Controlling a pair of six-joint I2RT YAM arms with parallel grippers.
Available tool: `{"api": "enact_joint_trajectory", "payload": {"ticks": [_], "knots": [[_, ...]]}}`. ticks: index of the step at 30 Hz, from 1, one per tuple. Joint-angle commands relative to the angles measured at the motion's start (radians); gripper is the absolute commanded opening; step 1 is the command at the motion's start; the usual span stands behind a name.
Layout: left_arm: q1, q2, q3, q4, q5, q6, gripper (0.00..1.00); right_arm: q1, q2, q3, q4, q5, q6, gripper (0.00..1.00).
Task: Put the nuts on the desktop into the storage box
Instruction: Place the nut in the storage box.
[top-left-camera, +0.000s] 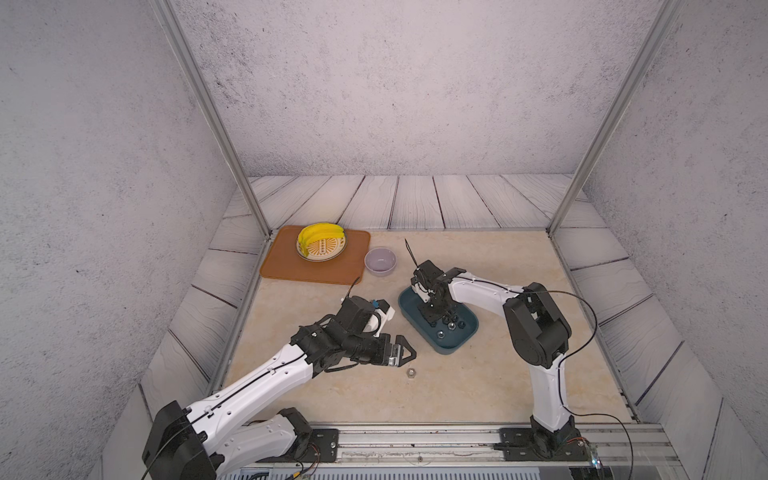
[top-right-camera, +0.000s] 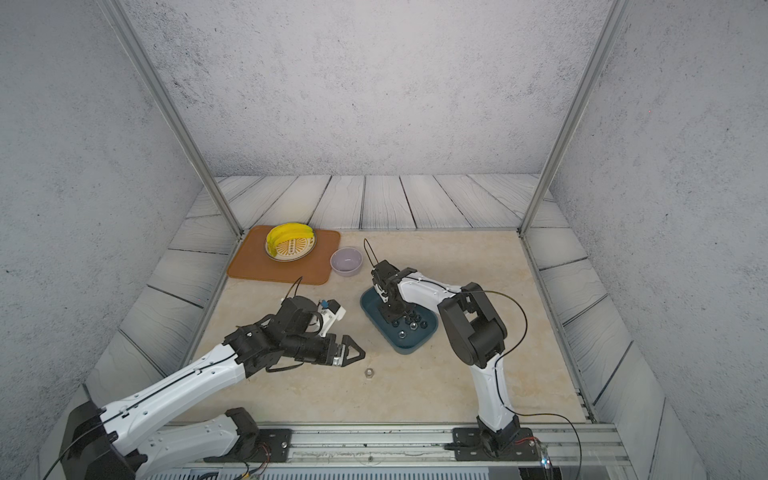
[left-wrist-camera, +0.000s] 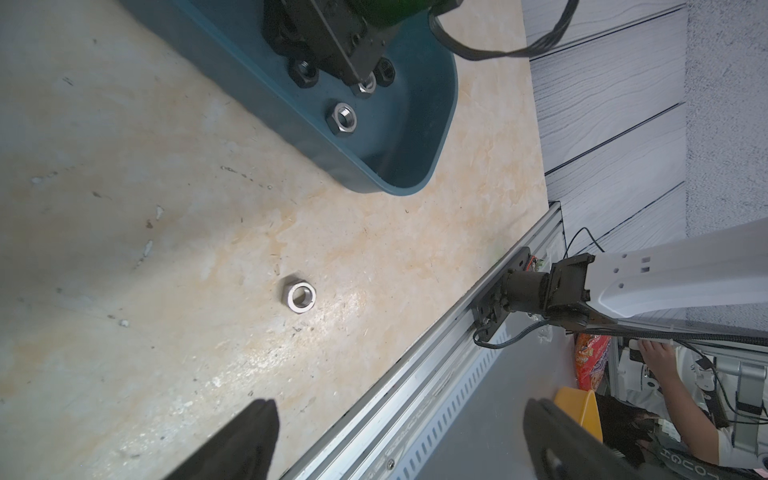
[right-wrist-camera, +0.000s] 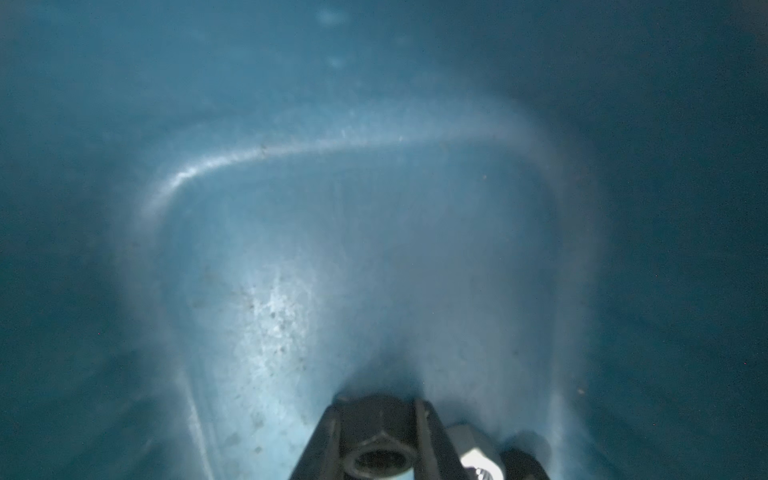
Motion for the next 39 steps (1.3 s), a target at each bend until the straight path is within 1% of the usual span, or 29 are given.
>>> {"api": "enact_joint_trajectory", "payload": {"ticks": [1,8,12,16,22,25,29,32,34,36,38,39], "knots": [[0.007,0.002,-0.010,-0.010,-0.002,0.016,0.98,-0.003,0.003,0.029,-0.035,0.032,-0.011,0.26],[0.008,0.000,-0.012,-0.018,-0.004,0.018,0.98,-0.003,-0.036,0.032,-0.061,0.029,-0.001,0.41],[0.007,0.001,-0.015,-0.029,-0.013,0.023,0.98,-0.004,-0.073,0.017,-0.057,0.019,0.006,0.46],[0.007,-0.002,-0.016,-0.050,-0.009,0.030,0.98,-0.004,-0.135,-0.017,-0.025,0.019,0.022,0.46],[0.008,-0.009,-0.021,-0.080,-0.043,0.046,0.98,-0.004,-0.290,-0.089,0.043,-0.003,0.037,0.46],[0.007,-0.009,0.002,-0.137,-0.096,0.086,0.98,-0.004,-0.398,-0.161,0.117,-0.037,0.033,0.46],[0.006,-0.019,0.019,-0.203,-0.169,0.123,0.98,-0.004,-0.597,-0.281,0.236,-0.053,0.041,0.46],[0.007,-0.013,0.020,-0.219,-0.185,0.137,0.98,-0.004,-0.759,-0.384,0.356,-0.079,0.029,0.49],[0.005,-0.003,0.020,-0.224,-0.192,0.145,0.98,-0.004,-0.866,-0.468,0.463,-0.115,0.014,0.56],[0.005,0.008,0.021,-0.226,-0.197,0.158,0.98,-0.002,-0.976,-0.564,0.602,-0.165,-0.002,0.60],[0.004,0.021,0.025,-0.226,-0.206,0.170,0.98,-0.001,-1.067,-0.638,0.701,-0.207,-0.017,0.70],[0.005,0.027,0.027,-0.230,-0.213,0.176,0.98,-0.001,-1.111,-0.665,0.733,-0.221,-0.023,0.80]]}}
